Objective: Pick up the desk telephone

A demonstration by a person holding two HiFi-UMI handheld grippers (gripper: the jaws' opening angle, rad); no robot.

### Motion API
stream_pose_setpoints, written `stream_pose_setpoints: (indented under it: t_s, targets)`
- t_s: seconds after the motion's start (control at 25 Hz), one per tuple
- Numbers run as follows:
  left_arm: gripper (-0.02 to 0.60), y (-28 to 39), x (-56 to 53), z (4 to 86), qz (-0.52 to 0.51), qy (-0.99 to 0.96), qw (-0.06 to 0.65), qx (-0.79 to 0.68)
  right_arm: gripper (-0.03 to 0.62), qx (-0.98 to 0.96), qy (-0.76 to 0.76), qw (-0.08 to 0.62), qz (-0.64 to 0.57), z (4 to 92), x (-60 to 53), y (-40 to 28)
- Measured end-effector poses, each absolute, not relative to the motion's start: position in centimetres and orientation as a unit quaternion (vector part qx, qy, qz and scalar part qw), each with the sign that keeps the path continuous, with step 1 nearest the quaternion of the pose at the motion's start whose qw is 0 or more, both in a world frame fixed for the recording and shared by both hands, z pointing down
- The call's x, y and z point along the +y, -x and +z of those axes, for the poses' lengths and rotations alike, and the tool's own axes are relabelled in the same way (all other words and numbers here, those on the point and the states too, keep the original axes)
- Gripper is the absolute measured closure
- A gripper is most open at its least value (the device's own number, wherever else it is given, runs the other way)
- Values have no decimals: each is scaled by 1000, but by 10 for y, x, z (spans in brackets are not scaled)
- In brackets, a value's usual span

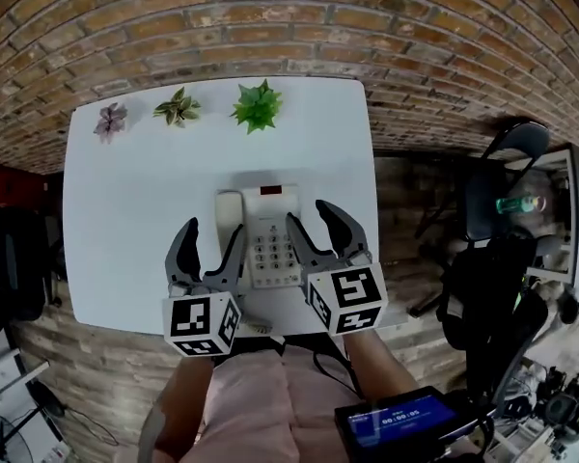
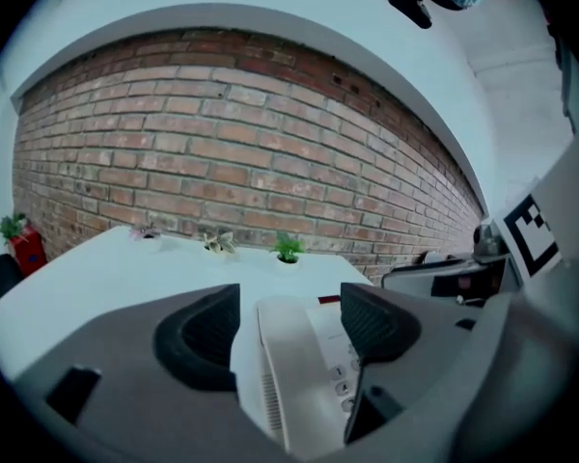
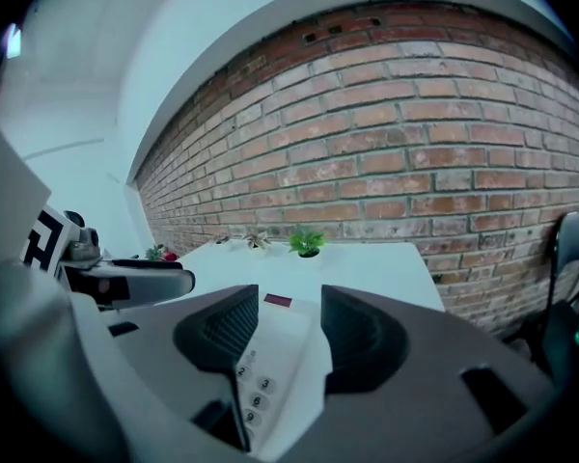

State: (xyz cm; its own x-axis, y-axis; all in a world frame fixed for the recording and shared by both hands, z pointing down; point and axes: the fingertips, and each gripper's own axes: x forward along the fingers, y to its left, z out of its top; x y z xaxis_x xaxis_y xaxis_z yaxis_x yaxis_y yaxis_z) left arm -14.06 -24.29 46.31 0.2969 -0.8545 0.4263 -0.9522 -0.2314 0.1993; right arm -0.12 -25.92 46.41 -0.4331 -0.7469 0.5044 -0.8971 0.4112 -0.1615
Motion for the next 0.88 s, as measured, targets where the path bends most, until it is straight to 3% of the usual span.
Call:
stream_pose_setpoints:
  t_s: [0.64,0.88]
  targets:
    - [199,123,-252,542,124,-780,338,-512,319,-801,-467,236,291,545,-254,13]
    - [196,113,-246,561,89,-761,451,-458,315,-800,-439,214,347,552,-254,14]
